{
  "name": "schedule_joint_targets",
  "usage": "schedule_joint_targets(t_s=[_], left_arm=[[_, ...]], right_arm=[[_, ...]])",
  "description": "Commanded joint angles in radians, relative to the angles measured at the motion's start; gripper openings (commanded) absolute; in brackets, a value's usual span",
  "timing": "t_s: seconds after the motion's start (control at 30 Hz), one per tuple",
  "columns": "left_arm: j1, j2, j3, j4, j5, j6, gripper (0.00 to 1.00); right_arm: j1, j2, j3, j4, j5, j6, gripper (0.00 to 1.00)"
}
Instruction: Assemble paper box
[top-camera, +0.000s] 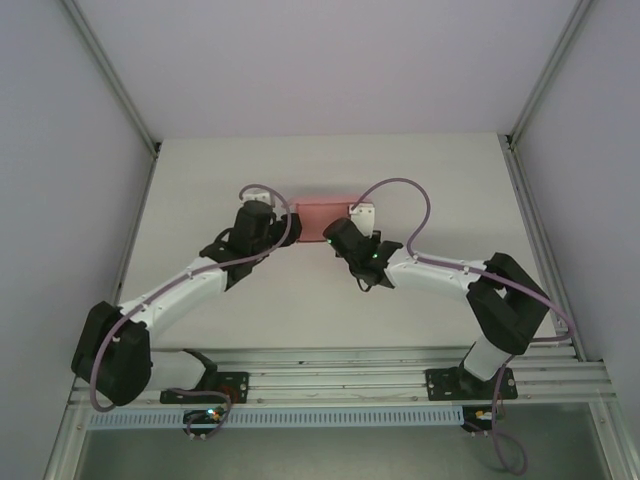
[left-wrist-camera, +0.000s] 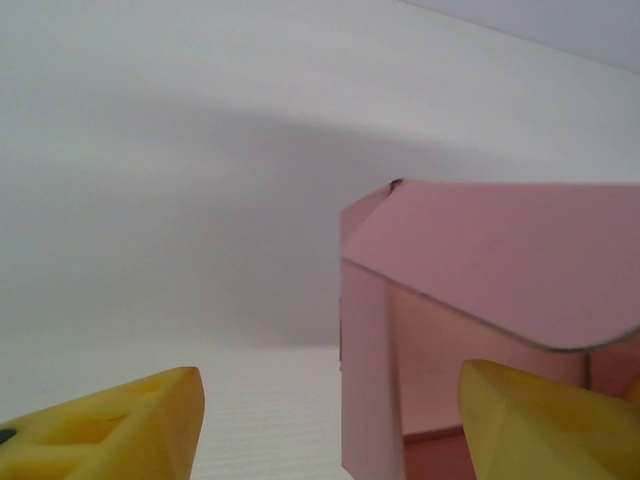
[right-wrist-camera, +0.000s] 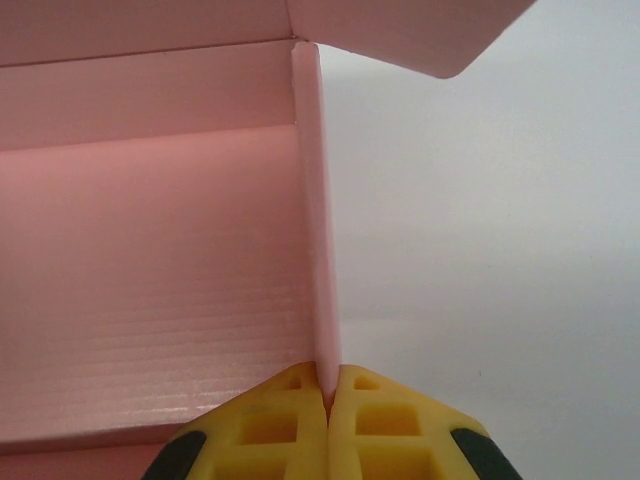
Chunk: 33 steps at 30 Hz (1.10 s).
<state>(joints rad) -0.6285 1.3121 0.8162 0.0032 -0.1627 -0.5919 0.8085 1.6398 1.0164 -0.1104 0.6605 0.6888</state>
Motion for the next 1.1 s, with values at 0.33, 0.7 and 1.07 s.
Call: schedule_joint_targets(t_s=[0.33, 0.7, 1.07], left_arm=[[-0.043, 0.188, 0.122, 0.059, -0.128, 0.047, 0.28], [-0.167, 0.231, 0.226, -0.07, -0.389, 0.133, 0.0], [-0.197, 0.213, 0.241, -0.1, -0.402, 0.13, 0.0]], right_arm=[[0.006, -0.069, -0.019, 0.036, 0.021, 0.03, 0.0], [-0.004, -0.062, -0.015, 0.01, 0.051, 0.054, 0.35], [-0.154, -0.06, -0.042, 0.155, -0.272, -0.017, 0.49]])
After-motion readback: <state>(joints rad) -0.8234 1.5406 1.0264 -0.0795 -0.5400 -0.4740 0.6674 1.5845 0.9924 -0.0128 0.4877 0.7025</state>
